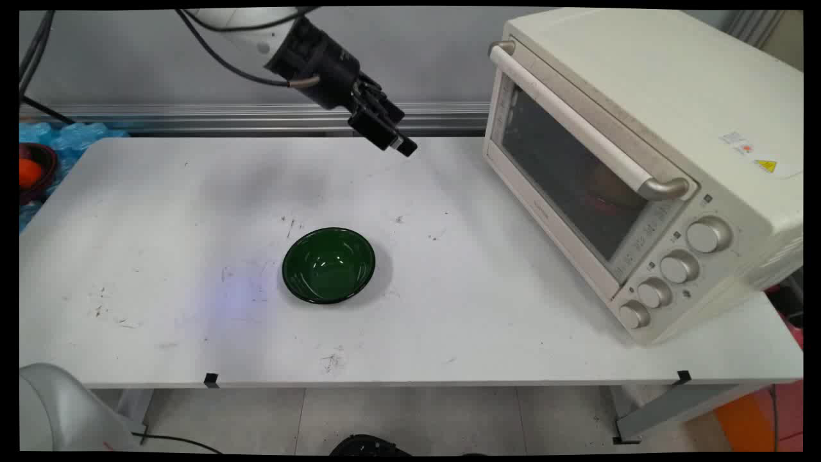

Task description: Open the oven

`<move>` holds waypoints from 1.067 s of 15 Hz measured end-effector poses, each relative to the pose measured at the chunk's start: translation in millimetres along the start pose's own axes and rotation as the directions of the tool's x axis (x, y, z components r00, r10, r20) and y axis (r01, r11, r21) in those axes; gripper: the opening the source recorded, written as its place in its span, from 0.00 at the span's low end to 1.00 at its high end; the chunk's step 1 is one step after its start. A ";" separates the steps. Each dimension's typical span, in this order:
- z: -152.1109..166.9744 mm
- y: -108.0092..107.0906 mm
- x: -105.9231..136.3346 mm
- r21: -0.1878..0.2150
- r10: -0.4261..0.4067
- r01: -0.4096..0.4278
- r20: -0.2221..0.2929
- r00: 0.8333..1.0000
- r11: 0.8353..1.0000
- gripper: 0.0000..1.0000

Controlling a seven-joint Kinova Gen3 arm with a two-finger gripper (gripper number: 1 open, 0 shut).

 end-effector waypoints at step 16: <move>14.2 8.5 113.8 -0.043 -0.007 0.010 0.062 0.998 0.999 1.00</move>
